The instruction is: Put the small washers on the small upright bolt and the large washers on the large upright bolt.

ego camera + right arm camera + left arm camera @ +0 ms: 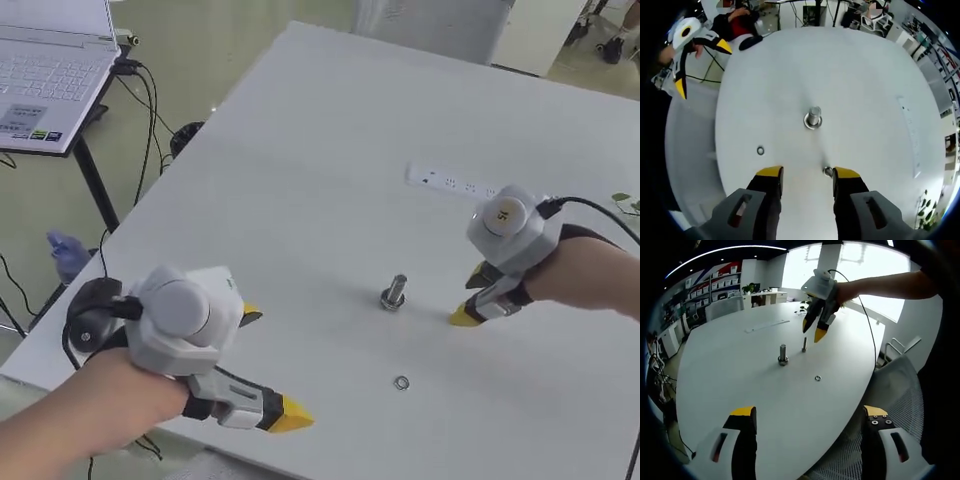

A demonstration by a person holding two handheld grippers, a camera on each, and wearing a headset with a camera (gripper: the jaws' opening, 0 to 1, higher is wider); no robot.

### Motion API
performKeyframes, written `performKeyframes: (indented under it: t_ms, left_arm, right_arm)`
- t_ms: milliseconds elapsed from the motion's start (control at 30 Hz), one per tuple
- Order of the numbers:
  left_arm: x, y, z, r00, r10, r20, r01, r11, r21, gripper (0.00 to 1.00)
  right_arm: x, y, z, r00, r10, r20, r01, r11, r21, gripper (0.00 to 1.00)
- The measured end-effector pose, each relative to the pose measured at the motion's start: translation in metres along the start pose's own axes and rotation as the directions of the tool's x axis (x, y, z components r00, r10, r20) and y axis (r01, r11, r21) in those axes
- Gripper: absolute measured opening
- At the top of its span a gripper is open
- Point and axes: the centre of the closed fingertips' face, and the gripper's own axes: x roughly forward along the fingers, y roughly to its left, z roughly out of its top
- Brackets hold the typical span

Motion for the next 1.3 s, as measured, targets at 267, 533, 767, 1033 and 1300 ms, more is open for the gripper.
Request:
performKeyframes:
  t_ms: [267,533,767,1033,1300]
  left_arm:
    - [-0.003,-0.004,0.002,0.9999,-0.010,0.008,0.010,1.000,0.012,0.87]
    - [-0.003,-0.010,0.000,0.9998,-0.017,0.003,0.017,0.999,0.029,0.86]
    - [0.000,-0.017,0.000,0.9997,-0.026,0.005,0.026,0.999,0.035,0.88]
    - [-0.003,-0.020,-0.002,0.9995,-0.030,-0.006,0.030,0.999,0.032,0.86]
    - [-0.003,-0.021,-0.003,0.9994,-0.035,-0.007,0.035,0.999,0.038,0.84]
  right_arm:
    - [0.009,0.029,-0.005,0.9999,0.013,0.002,-0.013,1.000,-0.014,0.42]
    - [0.018,0.047,-0.007,0.9995,0.029,0.014,-0.029,0.999,-0.030,0.43]
    - [0.026,0.073,-0.012,0.9976,0.065,0.025,-0.063,0.995,-0.072,0.43]
    - [0.035,0.087,-0.016,0.9963,0.084,0.017,-0.082,0.992,-0.096,0.43]
    - [0.045,0.093,-0.006,0.9952,0.092,0.031,-0.087,0.985,-0.149,0.41]
